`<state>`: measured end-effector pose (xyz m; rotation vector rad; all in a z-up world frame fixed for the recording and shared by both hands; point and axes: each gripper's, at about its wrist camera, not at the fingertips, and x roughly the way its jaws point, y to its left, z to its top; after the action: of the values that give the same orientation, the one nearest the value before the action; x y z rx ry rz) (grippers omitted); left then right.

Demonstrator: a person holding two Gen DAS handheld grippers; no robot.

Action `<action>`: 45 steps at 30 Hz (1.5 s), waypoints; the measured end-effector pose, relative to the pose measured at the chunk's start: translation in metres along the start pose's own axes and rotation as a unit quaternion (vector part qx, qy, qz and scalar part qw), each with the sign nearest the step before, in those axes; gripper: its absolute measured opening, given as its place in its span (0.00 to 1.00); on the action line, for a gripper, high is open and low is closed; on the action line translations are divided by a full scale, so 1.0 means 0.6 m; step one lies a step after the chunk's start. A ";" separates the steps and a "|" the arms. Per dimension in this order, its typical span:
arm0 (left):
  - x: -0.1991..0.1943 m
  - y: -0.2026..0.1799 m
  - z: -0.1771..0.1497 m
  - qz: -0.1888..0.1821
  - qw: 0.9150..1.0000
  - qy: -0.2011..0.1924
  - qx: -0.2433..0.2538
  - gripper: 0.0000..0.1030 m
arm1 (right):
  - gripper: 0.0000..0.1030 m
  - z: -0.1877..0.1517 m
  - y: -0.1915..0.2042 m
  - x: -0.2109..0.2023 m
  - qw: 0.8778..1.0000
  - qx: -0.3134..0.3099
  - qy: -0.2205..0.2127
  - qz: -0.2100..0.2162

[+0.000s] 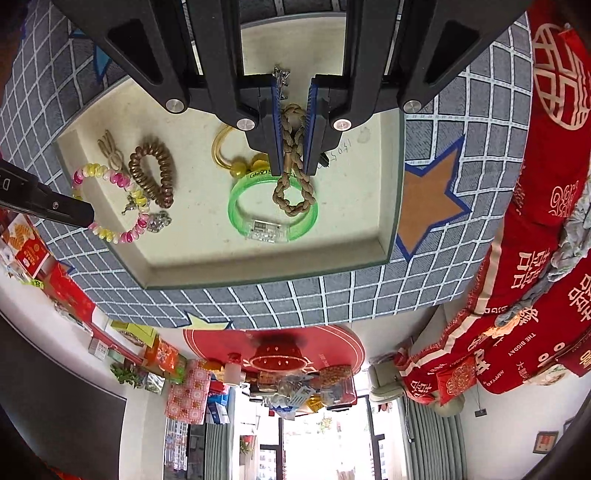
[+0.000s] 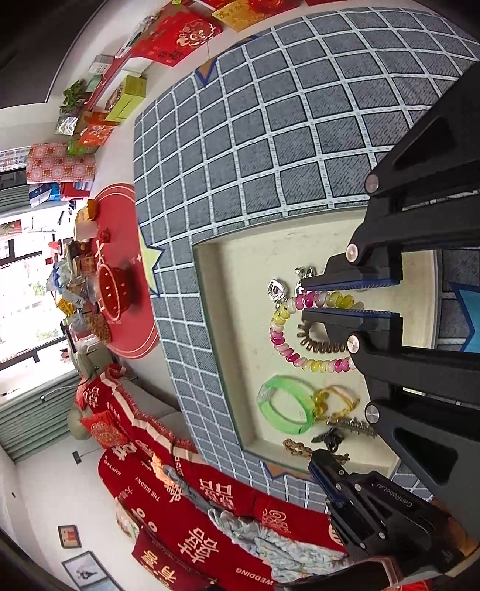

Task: Organize jewelry
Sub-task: 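Carry the braided bracelet and beaded bracelet into the tray and open both tools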

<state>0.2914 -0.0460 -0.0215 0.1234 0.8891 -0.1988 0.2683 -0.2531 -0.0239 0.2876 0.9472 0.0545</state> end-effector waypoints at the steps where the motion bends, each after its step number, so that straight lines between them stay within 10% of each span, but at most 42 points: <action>1: 0.004 -0.002 -0.001 0.001 1.000 0.002 0.001 0.23 | 0.09 -0.002 -0.002 0.005 1.000 0.001 0.002 -0.002; 32: 0.024 -0.028 -0.019 0.034 0.999 0.019 0.027 0.23 | 0.12 -0.038 -0.030 0.063 0.998 0.020 0.051 -0.004; 37: 0.017 -0.030 -0.019 0.036 0.999 0.012 0.029 0.23 | 0.64 -0.040 -0.025 0.047 0.999 0.021 0.037 0.010; 45: 0.012 -0.044 -0.015 0.032 0.999 0.010 0.036 0.23 | 0.64 -0.039 -0.017 0.006 0.999 0.024 0.015 0.024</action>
<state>0.2829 -0.0711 -0.0334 0.2202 0.8977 -0.1703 0.2509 -0.2571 -0.0424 0.3543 0.9726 0.0797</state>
